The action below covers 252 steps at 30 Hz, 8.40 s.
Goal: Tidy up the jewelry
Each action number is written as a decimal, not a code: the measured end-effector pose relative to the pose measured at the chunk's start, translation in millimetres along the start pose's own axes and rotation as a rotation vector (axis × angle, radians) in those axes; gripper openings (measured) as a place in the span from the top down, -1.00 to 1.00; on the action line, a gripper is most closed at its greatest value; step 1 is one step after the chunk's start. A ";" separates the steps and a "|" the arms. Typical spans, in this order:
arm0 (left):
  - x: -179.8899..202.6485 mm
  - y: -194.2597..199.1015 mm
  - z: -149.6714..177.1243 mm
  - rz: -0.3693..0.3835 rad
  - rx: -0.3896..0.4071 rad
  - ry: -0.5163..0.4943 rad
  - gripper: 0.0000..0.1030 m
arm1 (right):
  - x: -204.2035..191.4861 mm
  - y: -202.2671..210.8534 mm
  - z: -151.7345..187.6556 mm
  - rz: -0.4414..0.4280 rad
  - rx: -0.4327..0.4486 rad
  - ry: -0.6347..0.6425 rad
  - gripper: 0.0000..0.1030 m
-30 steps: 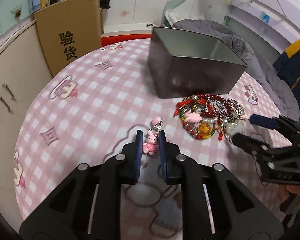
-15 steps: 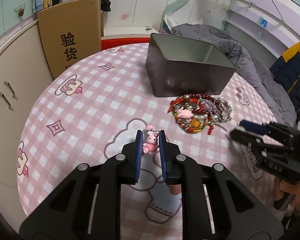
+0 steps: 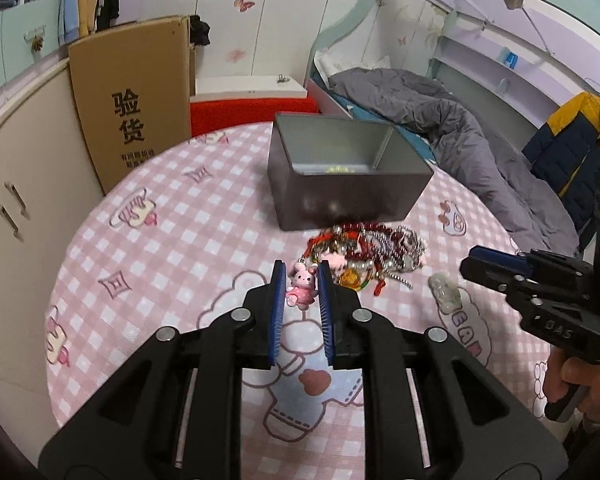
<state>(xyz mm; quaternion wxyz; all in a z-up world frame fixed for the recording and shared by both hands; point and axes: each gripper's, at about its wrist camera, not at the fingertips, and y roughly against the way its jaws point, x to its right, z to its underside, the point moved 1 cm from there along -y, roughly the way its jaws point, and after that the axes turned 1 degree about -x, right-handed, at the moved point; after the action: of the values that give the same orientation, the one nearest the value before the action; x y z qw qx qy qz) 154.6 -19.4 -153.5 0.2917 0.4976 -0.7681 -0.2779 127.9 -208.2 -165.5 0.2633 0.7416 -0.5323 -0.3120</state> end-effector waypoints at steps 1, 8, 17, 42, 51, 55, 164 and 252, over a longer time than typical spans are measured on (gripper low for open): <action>0.2 1.2 -1.1 -0.001 0.004 0.000 0.69 | 2.2 -3.1 0.6 0.007 -0.018 -0.012 0.57; 1.0 -1.1 5.3 -0.004 -0.013 -0.001 0.69 | 4.1 -15.8 28.3 0.018 -0.099 -0.005 -0.21; 6.9 -2.5 8.1 0.015 -0.020 -0.004 0.69 | -5.4 -33.4 31.1 0.133 -0.092 0.135 0.48; 18.4 9.5 -117.3 0.059 0.151 -0.044 0.69 | 18.4 18.7 -144.4 -0.130 0.203 0.026 0.48; 15.3 -40.7 -136.7 0.060 0.054 -0.039 0.67 | 33.8 -23.6 -152.5 -0.144 0.093 -0.047 0.45; 4.7 -45.4 -134.4 -0.020 0.042 0.002 -0.61 | 48.1 -29.4 -147.9 -0.123 0.089 -0.125 -0.56; -15.3 -23.0 11.4 -0.080 -0.062 0.046 0.92 | 2.7 -6.2 1.6 -0.064 -0.063 -0.052 -0.86; -17.9 85.5 -6.0 -0.080 0.154 -0.025 0.83 | -114.2 -63.8 -24.9 -0.352 -0.017 0.355 -0.15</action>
<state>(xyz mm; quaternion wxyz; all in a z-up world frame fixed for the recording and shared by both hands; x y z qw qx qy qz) 113.5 26.3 -91.2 0.2317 0.5454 -0.7703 -0.2356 159.1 -79.0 -174.2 0.3004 0.8639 -0.3378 -0.2223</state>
